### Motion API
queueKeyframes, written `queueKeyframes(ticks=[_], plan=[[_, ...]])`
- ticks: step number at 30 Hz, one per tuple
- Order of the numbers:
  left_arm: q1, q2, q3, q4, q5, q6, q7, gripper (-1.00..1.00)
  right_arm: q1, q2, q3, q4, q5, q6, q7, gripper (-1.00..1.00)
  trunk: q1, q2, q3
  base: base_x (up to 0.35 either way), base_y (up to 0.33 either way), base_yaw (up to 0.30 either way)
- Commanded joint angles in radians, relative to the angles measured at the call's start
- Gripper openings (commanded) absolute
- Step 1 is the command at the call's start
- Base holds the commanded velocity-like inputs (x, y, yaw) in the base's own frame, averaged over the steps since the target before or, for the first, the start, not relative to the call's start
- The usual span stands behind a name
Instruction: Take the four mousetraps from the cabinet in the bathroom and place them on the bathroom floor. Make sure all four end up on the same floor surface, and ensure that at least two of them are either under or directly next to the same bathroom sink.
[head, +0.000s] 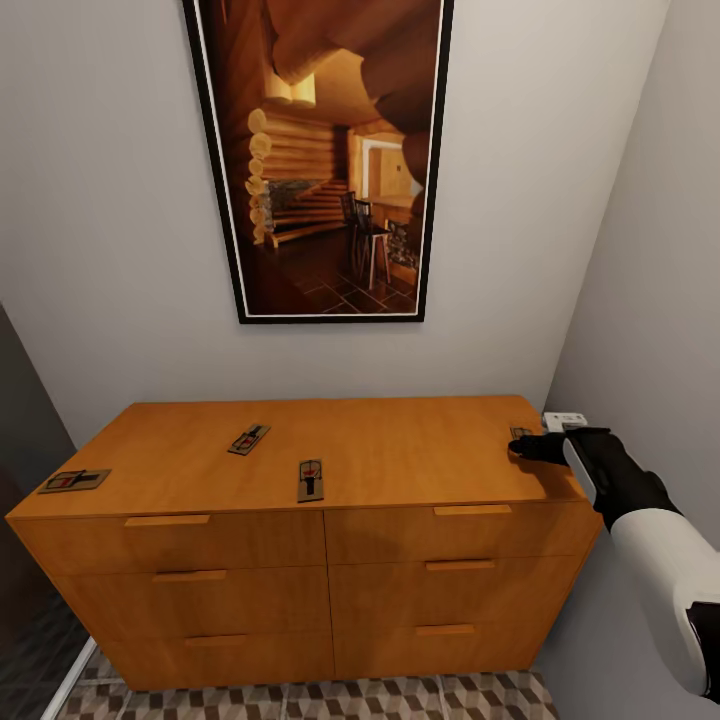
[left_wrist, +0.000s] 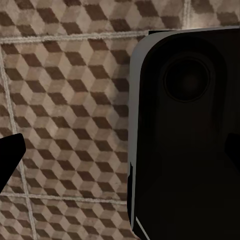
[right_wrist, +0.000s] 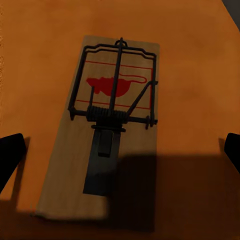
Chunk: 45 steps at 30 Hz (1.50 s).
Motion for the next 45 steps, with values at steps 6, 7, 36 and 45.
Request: queueKeyframes(ticks=[6, 7, 36, 45], plan=[[-0.001, 0.0, -0.001, 0.002, 0.0, -0.005, 0.002, 1.0, 0.0, 0.001, -0.002, 0.03, 0.0, 0.002, 0.005, 1.0, 0.0, 0.0, -0.001, 0.0, 0.0, 0.0], [-0.001, 0.0, -0.001, 0.002, 0.0, -0.005, 0.002, 1.0, 0.0, 0.001, -0.002, 0.032, 0.0, -0.001, 0.005, 1.0, 0.0, 0.0, -0.001, 0.0, 0.0, 0.0], [-0.001, -0.001, -0.001, 0.008, 0.0, -0.005, 0.002, 1.0, 0.0, -0.001, -0.002, 0.062, 0.001, -0.058, 0.005, -1.0, 0.0, 0.0, -0.001, 0.0, 0.0, 0.0], [-0.001, 0.0, -0.001, 0.01, 0.0, -0.005, 0.002, 1.0, 0.0, -0.001, -0.002, 0.062, 0.001, -0.058, 0.005, -1.0, 0.0, 0.0, -0.001, 0.0, 0.0, 0.0]])
